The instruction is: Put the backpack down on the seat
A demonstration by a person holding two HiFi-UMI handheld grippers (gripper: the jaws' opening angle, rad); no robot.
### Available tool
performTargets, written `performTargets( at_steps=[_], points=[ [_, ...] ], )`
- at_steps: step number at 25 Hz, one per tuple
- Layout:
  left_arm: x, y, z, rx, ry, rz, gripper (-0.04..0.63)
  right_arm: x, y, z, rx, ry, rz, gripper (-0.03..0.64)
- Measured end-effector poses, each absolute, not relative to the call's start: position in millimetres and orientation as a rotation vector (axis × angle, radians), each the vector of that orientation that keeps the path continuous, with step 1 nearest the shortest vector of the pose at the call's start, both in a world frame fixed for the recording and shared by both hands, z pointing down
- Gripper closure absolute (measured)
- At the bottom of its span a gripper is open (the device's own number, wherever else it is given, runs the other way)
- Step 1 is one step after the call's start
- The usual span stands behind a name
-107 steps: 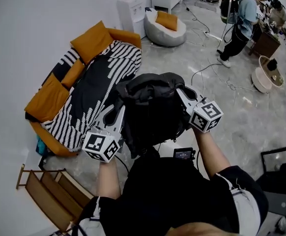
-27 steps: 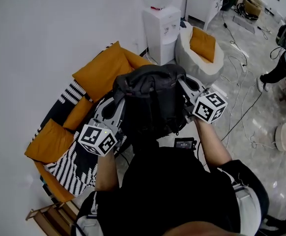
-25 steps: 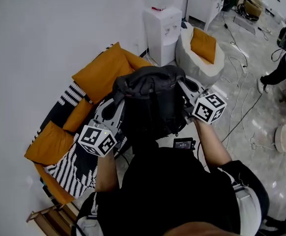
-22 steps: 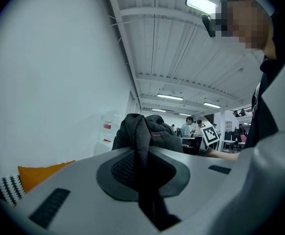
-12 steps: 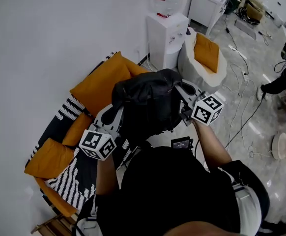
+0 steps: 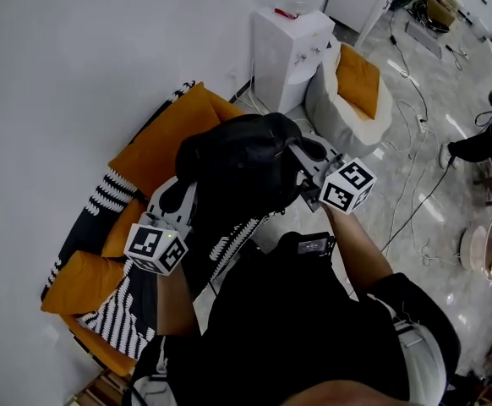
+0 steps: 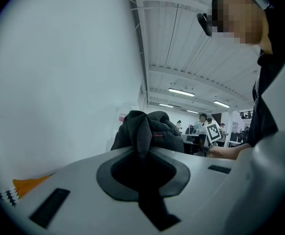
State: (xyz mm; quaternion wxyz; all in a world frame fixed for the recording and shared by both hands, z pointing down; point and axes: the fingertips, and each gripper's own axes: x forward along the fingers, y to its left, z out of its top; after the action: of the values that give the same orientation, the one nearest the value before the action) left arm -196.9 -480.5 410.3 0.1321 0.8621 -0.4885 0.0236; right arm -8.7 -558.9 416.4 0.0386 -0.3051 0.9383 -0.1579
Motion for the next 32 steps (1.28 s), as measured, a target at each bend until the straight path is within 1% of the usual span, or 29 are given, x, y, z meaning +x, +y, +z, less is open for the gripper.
performTargets(
  at_steps=[3, 19, 32],
  points=[
    [-209.8, -499.3, 432.3, 2.453, -1.431, 0.108, 0.552, -24.0, -577.6, 435.8, -0.959, 2.917, -0.473, 0.570],
    [-264.7, -572.8, 540.8, 2.189, -1.458, 0.231, 0.552, -85.3, -659.2, 546.4, -0.910, 3.015, -0.673, 0.570],
    [-286.2, -627.2, 611.9, 2.100, -1.405, 0.283, 0.554, -107.9, -712.1, 613.7, -0.941, 3.053, -0.878, 0.571]
  ],
)
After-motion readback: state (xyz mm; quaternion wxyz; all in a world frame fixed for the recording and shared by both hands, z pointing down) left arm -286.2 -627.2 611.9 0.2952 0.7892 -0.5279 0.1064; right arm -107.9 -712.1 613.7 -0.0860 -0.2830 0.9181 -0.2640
